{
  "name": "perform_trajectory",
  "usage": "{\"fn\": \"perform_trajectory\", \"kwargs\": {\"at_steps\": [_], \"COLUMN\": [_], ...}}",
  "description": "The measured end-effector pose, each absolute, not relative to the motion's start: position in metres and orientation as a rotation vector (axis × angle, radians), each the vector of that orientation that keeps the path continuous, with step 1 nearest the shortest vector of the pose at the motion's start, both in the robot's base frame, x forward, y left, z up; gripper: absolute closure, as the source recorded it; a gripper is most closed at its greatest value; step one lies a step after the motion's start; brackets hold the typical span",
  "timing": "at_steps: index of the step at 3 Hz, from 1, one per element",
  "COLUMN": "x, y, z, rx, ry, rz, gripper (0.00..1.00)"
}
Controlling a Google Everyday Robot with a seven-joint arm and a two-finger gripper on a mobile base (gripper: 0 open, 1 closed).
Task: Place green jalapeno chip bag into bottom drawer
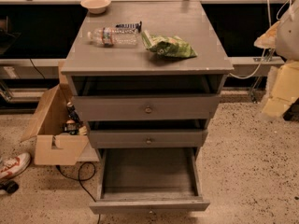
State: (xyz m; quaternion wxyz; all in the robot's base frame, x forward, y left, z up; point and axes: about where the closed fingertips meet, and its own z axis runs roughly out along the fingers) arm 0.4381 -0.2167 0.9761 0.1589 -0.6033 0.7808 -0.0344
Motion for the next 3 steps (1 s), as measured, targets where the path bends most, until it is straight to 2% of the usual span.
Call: {"fn": "perform_trajectory", "kwargs": {"at_steps": [2, 3], "x": [0.454, 0.499], "y": [-0.221, -0.231], "z": [0.97, 0.958], "rx": [-1.677, -1.577], "ry": [2.212, 2.162], "rz": [-0.09, -0.077], "gripper": [0.0, 0.0]}}
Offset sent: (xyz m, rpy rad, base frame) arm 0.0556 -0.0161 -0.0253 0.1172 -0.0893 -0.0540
